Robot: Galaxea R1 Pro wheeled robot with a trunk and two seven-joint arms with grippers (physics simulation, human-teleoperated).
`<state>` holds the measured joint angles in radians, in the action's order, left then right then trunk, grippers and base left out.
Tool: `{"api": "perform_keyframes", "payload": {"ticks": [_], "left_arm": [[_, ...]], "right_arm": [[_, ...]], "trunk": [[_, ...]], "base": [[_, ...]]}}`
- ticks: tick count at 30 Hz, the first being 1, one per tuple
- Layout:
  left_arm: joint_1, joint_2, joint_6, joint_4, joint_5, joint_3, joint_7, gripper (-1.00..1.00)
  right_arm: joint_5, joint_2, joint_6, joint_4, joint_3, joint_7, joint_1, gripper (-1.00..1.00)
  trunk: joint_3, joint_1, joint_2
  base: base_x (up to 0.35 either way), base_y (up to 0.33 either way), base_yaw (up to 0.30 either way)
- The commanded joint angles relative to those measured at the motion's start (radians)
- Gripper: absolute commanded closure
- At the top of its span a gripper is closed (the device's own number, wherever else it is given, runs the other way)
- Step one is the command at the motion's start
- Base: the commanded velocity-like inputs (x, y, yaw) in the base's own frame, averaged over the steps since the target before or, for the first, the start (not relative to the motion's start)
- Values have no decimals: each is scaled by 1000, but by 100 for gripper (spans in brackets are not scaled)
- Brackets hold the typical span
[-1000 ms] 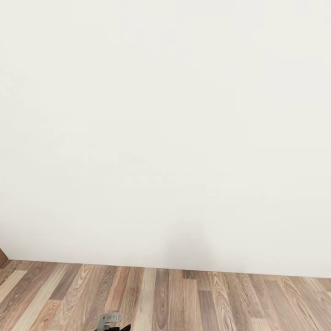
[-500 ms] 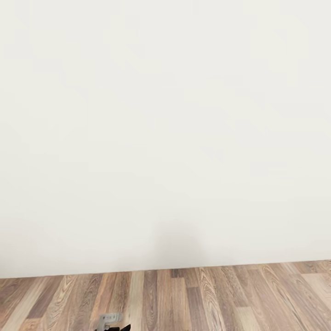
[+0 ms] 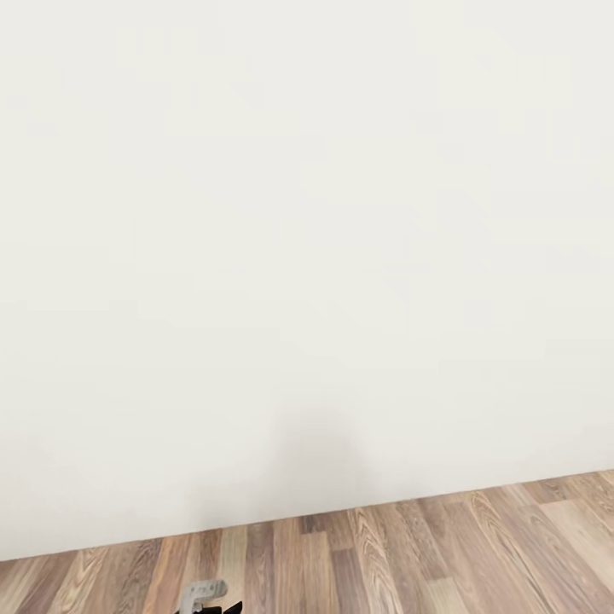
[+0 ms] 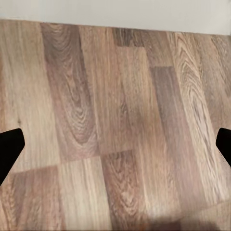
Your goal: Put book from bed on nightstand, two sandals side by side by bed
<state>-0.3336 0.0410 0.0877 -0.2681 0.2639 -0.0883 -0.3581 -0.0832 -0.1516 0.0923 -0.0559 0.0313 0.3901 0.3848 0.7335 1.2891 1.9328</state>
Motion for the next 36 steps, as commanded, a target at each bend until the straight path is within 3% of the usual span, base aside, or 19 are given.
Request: {"api": "perform_keyframes", "payload": {"ticks": [1, 13, 36], "left_arm": [[-1, 1, 4, 1, 9, -8, -1, -100], [-1, 1, 4, 2, 9, -8, -1, -100], [-1, 0, 4, 1, 9, -8, -1, -100]], "right_arm": [[-9, 0, 5, -5, 3, 6, 2, -100], [-9, 0, 5, -5, 2, 10, 2, -100], [-9, 0, 5, -5, 2, 6, 2, -100]], "trunk": [[1, 0, 0], [1, 0, 0], [1, 0, 0]], "base": [[322, 0, -5], [246, 0, -51], [4, 0, -289]]}}
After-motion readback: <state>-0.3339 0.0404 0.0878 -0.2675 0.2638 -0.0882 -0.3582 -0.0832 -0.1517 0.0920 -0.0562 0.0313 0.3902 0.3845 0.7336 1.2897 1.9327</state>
